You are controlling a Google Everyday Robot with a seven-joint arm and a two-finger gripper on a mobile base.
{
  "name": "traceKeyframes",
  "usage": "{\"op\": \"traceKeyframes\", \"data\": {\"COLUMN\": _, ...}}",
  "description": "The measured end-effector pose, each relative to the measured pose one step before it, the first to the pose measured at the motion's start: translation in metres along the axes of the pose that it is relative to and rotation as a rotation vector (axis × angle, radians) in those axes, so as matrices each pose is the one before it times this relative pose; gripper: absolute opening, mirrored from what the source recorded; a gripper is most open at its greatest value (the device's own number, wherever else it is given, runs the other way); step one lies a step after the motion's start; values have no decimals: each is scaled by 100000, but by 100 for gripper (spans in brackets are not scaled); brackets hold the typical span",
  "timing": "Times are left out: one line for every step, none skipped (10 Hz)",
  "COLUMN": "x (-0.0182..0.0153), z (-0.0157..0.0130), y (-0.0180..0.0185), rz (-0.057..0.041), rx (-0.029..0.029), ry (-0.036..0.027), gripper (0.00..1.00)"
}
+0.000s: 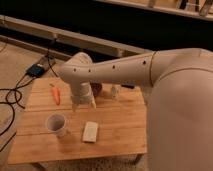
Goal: Drag the ceramic bowl in a circle
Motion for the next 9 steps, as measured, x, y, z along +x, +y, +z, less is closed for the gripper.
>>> {"op": "traceKeyframes", "data": {"x": 0, "z": 3, "y": 0, "rz": 0, "rx": 3, "ry": 1, "gripper": 65}}
{"op": "traceKeyframes", "data": {"x": -1, "z": -2, "y": -1, "rz": 2, "rx": -2, "ry": -2, "gripper": 65}}
{"op": "traceKeyframes", "data": {"x": 1, "z": -1, "y": 1, "rz": -4, "rx": 0, "ry": -1, "gripper": 65}}
{"op": "traceKeyframes", "data": {"x": 0, "z": 3, "y": -2, "rz": -1, "rx": 5, "ry": 4, "gripper": 65}}
{"op": "traceKeyframes", "data": {"x": 0, "z": -3, "y": 1, "rz": 5, "rx": -5, "ry": -2, "gripper": 65}}
{"op": "traceKeyframes", "data": {"x": -7, "z": -7, "y": 9, "rz": -36, "rx": -1, "ry": -17, "gripper": 65}}
{"op": "traceKeyframes", "data": {"x": -62, "z": 32, "y": -25, "rz": -47, "rx": 56, "ry": 106, "gripper": 65}}
{"op": "traceKeyframes", "data": {"x": -376, "z": 150, "y": -363, "rz": -1699, "rx": 404, "ry": 380, "gripper": 65}}
{"op": "traceKeyframes", "data": {"x": -456, "z": 280, "y": -418, "rz": -2424, "rx": 450, "ry": 828, "gripper": 65}}
